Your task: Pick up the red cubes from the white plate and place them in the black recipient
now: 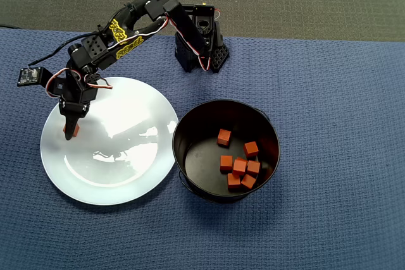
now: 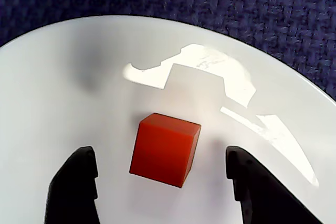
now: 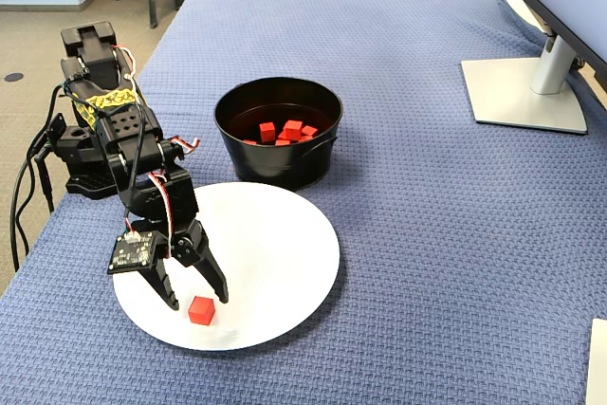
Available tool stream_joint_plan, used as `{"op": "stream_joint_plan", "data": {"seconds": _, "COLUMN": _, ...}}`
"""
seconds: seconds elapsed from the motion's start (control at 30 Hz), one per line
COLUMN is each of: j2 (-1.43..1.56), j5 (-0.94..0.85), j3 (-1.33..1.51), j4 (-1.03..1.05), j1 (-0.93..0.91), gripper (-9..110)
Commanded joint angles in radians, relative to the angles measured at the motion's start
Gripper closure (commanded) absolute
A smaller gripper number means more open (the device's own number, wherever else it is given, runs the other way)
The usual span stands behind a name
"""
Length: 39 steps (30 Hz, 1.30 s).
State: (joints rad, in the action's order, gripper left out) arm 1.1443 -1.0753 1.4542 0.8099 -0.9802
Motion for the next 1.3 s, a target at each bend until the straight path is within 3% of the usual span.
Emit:
{"op": "stream_joint_plan", "data": {"seconds": 0.0, "j2": 0.009, "j5": 0.023, "j3": -0.067, "j4": 0.003, "j1": 0.031, "gripper": 78}}
{"op": "stream_joint_plan", "data": {"seconds": 0.53, "j2": -0.052, "j5": 0.054, "j3": -0.109, "j4": -0.005, "j1": 0.037, "gripper": 83}}
{"op": "stream_joint_plan", "data": {"seconds": 0.8, "j2": -0.051, "j5": 0.067, "j3": -0.109, "j4": -0.015, "j1": 0.034, "gripper": 101}}
{"op": "stream_joint_plan", "data": {"seconds": 1.0, "j2": -0.025, "j5": 0.091, "j3": -0.112, "j4": -0.018, "j1": 0.037, "gripper": 102}}
{"op": "stream_joint_plan", "data": {"seconds": 1.27, "j2": 0.219, "j5": 0.202, "j3": -0.307, "j4": 0.319, "j1": 0.133, "gripper": 102}}
